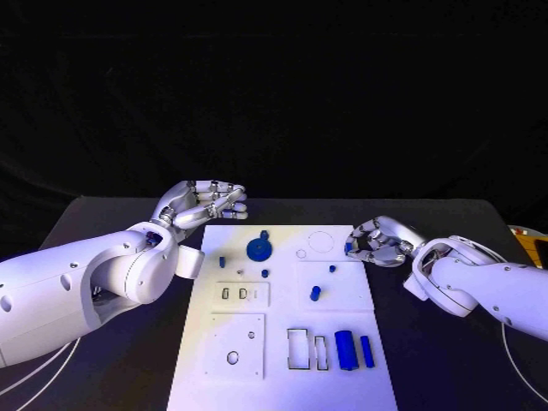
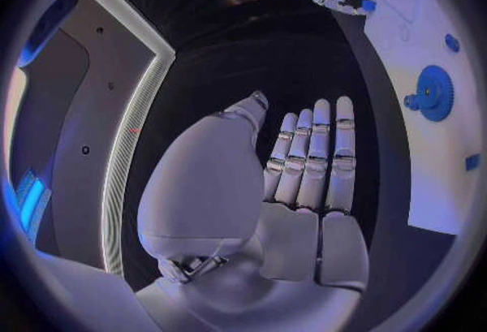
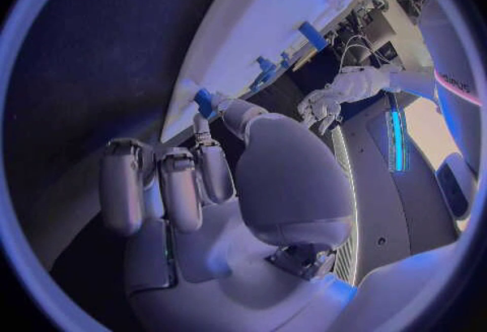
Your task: Assemble the parts on the task board
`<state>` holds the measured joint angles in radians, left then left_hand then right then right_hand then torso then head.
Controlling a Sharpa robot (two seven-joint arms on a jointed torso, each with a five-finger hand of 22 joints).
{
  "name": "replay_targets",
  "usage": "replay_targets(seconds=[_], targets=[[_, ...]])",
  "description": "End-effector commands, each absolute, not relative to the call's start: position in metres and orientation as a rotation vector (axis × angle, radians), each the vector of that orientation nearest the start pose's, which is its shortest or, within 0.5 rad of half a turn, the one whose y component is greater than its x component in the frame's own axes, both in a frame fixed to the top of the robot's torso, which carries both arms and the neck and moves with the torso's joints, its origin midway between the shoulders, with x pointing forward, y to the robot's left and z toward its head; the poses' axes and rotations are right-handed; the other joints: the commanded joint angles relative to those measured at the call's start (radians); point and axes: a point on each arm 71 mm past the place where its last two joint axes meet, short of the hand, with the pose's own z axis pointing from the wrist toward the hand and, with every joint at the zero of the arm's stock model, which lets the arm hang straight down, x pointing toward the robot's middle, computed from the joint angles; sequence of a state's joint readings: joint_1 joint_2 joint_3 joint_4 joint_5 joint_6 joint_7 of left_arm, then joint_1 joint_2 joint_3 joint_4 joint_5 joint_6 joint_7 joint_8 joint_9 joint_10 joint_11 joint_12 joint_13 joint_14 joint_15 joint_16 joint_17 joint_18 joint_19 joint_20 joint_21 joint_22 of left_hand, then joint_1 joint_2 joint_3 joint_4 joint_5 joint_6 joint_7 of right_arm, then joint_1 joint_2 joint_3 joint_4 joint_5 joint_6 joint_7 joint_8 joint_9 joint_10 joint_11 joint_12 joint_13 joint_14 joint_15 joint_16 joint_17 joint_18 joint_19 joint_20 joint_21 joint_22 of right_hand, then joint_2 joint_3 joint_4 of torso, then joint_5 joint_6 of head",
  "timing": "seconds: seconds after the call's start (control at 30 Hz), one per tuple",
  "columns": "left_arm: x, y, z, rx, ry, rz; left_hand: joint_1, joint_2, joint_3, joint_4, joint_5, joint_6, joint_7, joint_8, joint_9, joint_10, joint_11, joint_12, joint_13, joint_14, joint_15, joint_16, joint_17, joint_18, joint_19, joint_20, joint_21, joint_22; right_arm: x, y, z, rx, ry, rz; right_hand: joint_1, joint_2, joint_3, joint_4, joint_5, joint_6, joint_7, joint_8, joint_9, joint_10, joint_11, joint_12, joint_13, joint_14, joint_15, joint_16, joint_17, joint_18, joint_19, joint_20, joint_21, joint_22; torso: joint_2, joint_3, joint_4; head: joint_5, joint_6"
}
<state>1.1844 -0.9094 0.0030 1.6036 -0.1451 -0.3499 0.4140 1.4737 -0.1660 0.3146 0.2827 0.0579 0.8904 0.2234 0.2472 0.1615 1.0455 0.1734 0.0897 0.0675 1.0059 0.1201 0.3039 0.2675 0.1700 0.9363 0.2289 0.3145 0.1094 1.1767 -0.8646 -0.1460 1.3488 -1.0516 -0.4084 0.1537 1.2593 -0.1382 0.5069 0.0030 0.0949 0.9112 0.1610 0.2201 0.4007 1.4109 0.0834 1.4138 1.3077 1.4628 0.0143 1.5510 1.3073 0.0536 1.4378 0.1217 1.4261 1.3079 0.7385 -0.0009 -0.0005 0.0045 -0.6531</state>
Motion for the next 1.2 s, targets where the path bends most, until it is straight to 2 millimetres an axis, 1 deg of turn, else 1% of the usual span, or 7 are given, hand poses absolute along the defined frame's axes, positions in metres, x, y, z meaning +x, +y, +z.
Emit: replay_targets(seconds=[0.03,0.2,0.57,0.63,0.77,0.9,1.2], targets=[[0.4763,0.2159,-0.1579,-0.945,1.389,-1.556,0.004,0.007,-0.004,-0.004,-0.006,-0.001,0.004,-0.007,0.000,0.002,-0.001,-0.003,0.001,-0.001,0.006,-0.004,0.001,0.013,0.006,0.003,-0.006,-0.001,0.4933,-0.2644,-0.2352,0.170,1.702,0.778,-0.002,-0.007,-0.001,-0.005,-0.005,0.001,0.001,0.000,0.000,0.004,-0.006,0.003,0.059,0.093,-0.007,0.005,0.194,-0.004,0.004,-0.006,0.002,0.099,0.000,0.0002,-0.0009,-0.001,0.000],[0.4762,0.2160,-0.1579,-0.946,1.390,-1.556,0.004,0.007,-0.004,-0.004,-0.006,-0.001,0.004,-0.007,0.000,0.002,-0.001,-0.003,0.001,-0.001,0.006,-0.004,0.001,0.013,0.006,0.003,-0.006,-0.001,0.4937,-0.2643,-0.2353,0.171,1.700,0.770,-0.006,-0.013,-0.003,-0.007,-0.005,-0.003,0.002,-0.004,-0.001,0.004,-0.005,0.003,0.059,0.093,-0.006,0.004,0.193,-0.004,0.003,-0.006,0.001,0.098,0.000,0.0006,-0.0005,-0.001,0.000],[0.4761,0.2161,-0.1580,-0.947,1.391,-1.555,0.004,0.007,-0.004,-0.004,-0.006,-0.002,0.004,-0.007,0.000,0.002,0.000,-0.004,0.001,-0.002,0.006,-0.005,0.002,0.013,0.006,0.003,-0.006,-0.002,0.4939,-0.2620,-0.2348,0.170,1.690,0.761,-0.009,-0.012,-0.001,-0.006,0.003,0.000,0.002,-0.003,-0.001,0.006,-0.005,0.004,0.061,0.093,-0.006,0.004,0.193,-0.005,0.005,-0.006,0.003,0.101,0.000,0.0010,0.0000,-0.002,-0.002],[0.4761,0.2162,-0.1580,-0.947,1.391,-1.554,0.004,0.007,-0.004,-0.004,-0.006,-0.002,0.004,-0.007,0.000,0.002,0.000,-0.004,0.001,-0.002,0.006,-0.005,0.002,0.013,0.006,0.003,-0.006,-0.002,0.4940,-0.2616,-0.2346,0.169,1.687,0.761,-0.012,-0.015,-0.002,-0.006,0.005,-0.004,0.003,-0.006,-0.002,0.004,-0.004,0.002,0.059,0.093,-0.006,0.004,0.193,-0.005,0.004,-0.006,0.002,0.100,0.000,0.0008,-0.0003,-0.002,-0.002],[0.4759,0.2164,-0.1579,-0.948,1.391,-1.554,0.004,0.007,-0.004,-0.004,-0.006,-0.002,0.004,-0.007,0.000,0.002,0.000,-0.004,0.001,-0.002,0.006,-0.005,0.002,0.013,0.006,0.003,-0.006,-0.002,0.4941,-0.2605,-0.2344,0.169,1.683,0.760,-0.021,-0.027,-0.006,-0.008,0.008,-0.032,0.011,-0.024,-0.009,-0.003,0.002,-0.005,0.051,0.092,-0.001,0.004,0.190,-0.005,0.004,-0.004,0.000,0.099,0.001,0.0008,-0.0006,-0.002,-0.003],[0.4758,0.2166,-0.1579,-0.948,1.392,-1.553,0.005,0.007,-0.005,-0.003,-0.006,-0.002,0.005,-0.007,0.000,0.002,0.000,-0.005,0.001,-0.002,0.006,-0.005,0.003,0.013,0.006,0.003,-0.006,-0.002,0.4941,-0.2597,-0.2344,0.169,1.683,0.760,-0.023,-0.030,-0.007,-0.009,0.011,-0.041,0.014,-0.029,-0.010,-0.006,0.005,-0.008,0.047,0.092,0.001,0.003,0.189,-0.005,0.005,-0.002,0.002,0.101,0.001,0.0005,0.0002,-0.003,-0.004],[0.4758,0.2170,-0.1579,-0.949,1.392,-1.551,0.004,0.007,-0.005,-0.003,-0.006,-0.002,0.005,-0.008,-0.001,0.001,0.000,-0.006,0.001,-0.002,0.006,-0.005,0.003,0.013,0.006,0.003,-0.006,-0.002,0.4942,-0.2580,-0.2347,0.166,1.687,0.762,-0.024,-0.031,-0.008,-0.009,0.012,-0.042,0.014,-0.030,-0.010,-0.007,0.005,-0.008,0.047,0.092,0.001,0.003,0.190,-0.005,0.005,-0.002,0.002,0.101,0.001,0.0006,0.0002,-0.004,-0.007]])
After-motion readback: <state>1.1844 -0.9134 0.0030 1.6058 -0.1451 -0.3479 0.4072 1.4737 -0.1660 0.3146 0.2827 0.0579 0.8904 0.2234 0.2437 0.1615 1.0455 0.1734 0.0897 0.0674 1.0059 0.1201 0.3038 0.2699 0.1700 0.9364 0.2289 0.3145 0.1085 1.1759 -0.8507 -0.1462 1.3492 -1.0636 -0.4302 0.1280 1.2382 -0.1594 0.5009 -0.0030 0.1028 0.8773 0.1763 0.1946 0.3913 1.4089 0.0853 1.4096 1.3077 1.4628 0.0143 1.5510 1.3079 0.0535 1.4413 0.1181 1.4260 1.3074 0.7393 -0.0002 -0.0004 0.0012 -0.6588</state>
